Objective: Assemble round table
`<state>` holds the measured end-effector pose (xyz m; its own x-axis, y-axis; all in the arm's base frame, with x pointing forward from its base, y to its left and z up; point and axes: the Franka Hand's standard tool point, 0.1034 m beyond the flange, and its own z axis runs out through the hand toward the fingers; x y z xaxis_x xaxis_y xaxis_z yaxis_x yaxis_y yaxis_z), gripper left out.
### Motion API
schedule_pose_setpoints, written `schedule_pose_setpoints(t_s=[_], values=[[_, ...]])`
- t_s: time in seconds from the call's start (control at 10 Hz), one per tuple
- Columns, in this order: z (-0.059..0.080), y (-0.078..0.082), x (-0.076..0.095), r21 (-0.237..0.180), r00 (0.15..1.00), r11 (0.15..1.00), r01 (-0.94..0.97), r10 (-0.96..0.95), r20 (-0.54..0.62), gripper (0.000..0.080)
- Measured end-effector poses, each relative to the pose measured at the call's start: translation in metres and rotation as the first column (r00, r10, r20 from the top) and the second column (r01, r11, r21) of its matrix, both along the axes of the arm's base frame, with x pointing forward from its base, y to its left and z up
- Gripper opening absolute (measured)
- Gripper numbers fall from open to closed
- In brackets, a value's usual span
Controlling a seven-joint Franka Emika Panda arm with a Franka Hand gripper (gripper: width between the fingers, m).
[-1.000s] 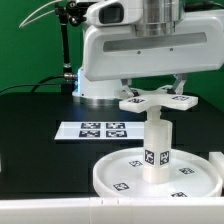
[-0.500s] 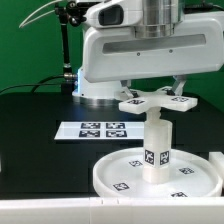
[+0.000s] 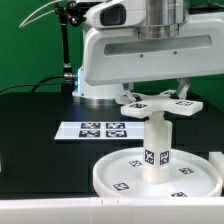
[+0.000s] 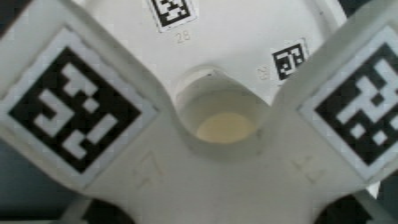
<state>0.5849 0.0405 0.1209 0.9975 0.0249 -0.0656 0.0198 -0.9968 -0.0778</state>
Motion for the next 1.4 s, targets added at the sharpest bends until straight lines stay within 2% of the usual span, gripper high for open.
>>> schedule_pose_setpoints(t_s=[1.1,1.4], values=[[0.0,0.004,-0.002,-0.001,1.0,1.0,-0.003,0.003,0.012,0.0453],[0.001,0.003,-0.012,0.0,1.0,1.0,0.0,0.0,0.008,0.0453]])
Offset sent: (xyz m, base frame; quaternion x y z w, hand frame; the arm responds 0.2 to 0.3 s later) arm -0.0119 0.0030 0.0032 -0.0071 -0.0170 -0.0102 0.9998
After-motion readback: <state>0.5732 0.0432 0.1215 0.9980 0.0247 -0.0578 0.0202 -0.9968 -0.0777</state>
